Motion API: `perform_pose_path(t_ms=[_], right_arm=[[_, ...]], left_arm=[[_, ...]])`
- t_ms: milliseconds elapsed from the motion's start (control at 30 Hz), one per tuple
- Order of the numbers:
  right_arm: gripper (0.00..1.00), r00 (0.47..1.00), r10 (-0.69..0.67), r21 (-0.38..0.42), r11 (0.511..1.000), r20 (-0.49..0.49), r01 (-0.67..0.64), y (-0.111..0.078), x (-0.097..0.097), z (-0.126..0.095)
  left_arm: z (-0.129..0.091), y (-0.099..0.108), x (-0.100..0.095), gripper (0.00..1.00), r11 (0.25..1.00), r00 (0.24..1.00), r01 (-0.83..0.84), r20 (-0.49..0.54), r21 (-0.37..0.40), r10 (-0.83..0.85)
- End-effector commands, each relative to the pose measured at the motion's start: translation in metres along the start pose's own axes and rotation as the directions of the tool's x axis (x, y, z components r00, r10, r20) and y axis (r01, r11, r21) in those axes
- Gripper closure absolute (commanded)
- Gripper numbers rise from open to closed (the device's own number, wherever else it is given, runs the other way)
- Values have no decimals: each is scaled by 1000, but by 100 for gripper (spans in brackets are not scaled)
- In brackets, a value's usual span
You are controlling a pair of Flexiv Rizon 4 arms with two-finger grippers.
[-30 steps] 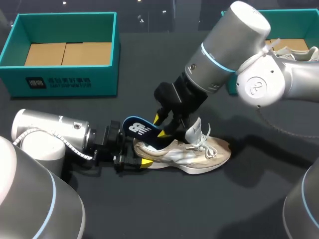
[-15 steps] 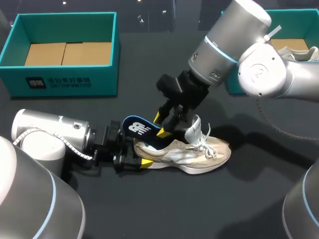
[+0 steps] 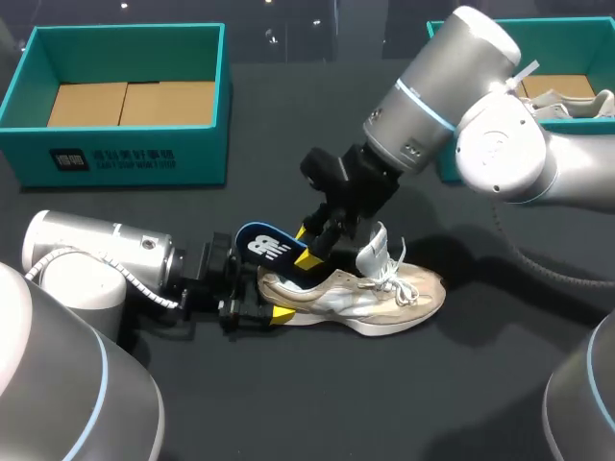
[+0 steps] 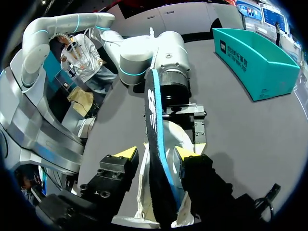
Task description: Take the shoe out of the shoebox, open the shoe tongue, remove and reinsert the insole, then place the shoe into the shoebox
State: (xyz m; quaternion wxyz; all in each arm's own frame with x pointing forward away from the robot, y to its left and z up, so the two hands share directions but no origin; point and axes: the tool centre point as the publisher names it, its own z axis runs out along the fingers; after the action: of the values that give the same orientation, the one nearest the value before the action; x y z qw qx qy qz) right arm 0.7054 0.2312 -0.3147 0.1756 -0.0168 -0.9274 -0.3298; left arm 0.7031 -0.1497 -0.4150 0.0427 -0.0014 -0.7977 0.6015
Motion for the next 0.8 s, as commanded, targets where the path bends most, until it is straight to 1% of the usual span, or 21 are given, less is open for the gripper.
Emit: perform_pose_path(t_ms=[33, 233, 300, 367, 400, 533, 667, 733, 767, 800], right_arm=[[53, 1000, -1, -14, 1000, -8, 1, -1, -3, 8], [55, 1000, -3, -17, 1000, -20, 3, 3, -5, 14], [66, 1000, -4, -15, 1000, -25, 3, 4, -5, 16], [86, 999, -6, -15, 1000, -31, 5, 5, -5, 18], [99, 999, -7, -16, 1000, -34, 7, 6, -5, 19], [100, 999, -15, -11, 1000, -35, 14, 8, -4, 21], [100, 999, -52, 13, 999, -11, 52, 20, -1, 18], [100, 996, -94, 56, 994, 7, 93, 33, 2, 14], [100, 989, -140, 99, 986, 44, 135, 41, 5, 11], [100, 989, -140, 99, 986, 44, 135, 41, 5, 11]], left_arm=[[-1, 0, 1, 100, 1000, 1000, 0, 2, 1, 0], [-1, 0, 1, 100, 1000, 1000, 0, 2, 1, 0], [-1, 0, 1, 100, 1000, 1000, 0, 2, 1, 0], [-1, 0, 1, 100, 1000, 1000, 0, 2, 1, 0], [-1, 0, 1, 100, 1000, 1000, 0, 2, 1, 0], [-1, 0, 1, 100, 1000, 1000, 0, 2, 1, 0], [-1, 0, 1, 100, 1000, 1000, 0, 2, 1, 0], [-1, 0, 1, 100, 1000, 1000, 0, 2, 1, 0], [-1, 0, 1, 100, 1000, 1000, 0, 2, 1, 0], [-1, 0, 1, 100, 1000, 1000, 0, 2, 1, 0]])
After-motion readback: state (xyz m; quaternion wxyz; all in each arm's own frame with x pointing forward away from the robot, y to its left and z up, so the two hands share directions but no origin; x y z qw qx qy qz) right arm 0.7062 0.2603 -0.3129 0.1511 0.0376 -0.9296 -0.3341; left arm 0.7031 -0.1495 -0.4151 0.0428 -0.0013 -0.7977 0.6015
